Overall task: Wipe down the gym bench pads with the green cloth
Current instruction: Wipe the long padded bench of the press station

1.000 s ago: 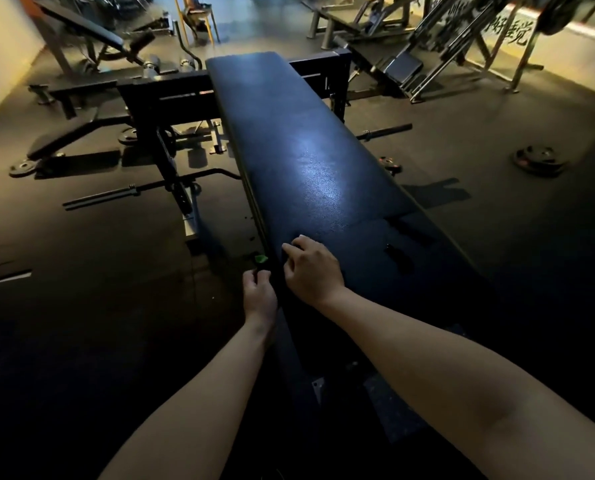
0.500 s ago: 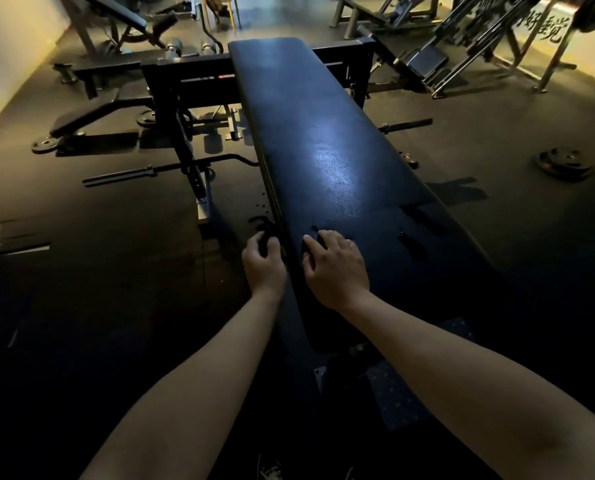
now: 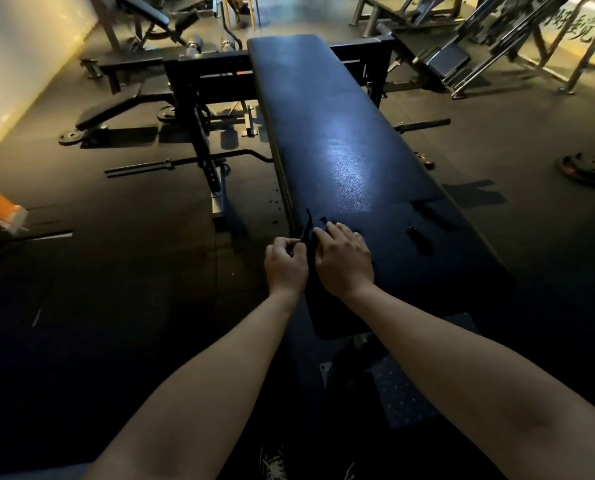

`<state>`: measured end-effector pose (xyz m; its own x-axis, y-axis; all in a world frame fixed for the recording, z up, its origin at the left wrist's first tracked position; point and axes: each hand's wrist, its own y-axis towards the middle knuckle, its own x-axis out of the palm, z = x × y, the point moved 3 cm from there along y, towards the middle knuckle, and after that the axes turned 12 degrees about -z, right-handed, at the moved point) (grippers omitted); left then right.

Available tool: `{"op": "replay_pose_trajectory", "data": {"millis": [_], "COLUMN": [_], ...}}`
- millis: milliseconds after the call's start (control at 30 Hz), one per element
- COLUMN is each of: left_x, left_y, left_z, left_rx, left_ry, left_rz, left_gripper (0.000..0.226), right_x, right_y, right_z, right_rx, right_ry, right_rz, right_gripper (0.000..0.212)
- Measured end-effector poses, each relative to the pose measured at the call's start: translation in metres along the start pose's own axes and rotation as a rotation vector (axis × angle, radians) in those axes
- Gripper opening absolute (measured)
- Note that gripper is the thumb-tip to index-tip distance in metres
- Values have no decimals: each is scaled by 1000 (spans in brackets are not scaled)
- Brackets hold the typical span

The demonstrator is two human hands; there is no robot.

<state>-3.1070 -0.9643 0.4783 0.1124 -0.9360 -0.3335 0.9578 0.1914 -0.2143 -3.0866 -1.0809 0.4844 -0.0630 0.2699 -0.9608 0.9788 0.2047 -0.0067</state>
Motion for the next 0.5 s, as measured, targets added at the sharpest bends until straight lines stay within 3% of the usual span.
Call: {"op": "replay_pose_trajectory", "data": {"millis": [233,367,433,500], "left_x": [-2,-18,-27,-28], "left_y": [-48,-62,-60,-53], "left_z": [-4,2,15,34], "left_rx": [59,86,53,25], "left_ry": [135,21,-248,-482], "left_rz": [-25,-80,-82,-89], "left_gripper": [9,9,13,17], "right_x": [-7,-9,-13,-18], "right_y": [-14,-23,-25,-26], "right_z": [1,-5,-9,-18], "right_rx": [-36,-199,-288,-376], "right_ry": [113,45,267,738], "right_rz": [0,151,174,47], "right_gripper": [35,33,41,41]}}
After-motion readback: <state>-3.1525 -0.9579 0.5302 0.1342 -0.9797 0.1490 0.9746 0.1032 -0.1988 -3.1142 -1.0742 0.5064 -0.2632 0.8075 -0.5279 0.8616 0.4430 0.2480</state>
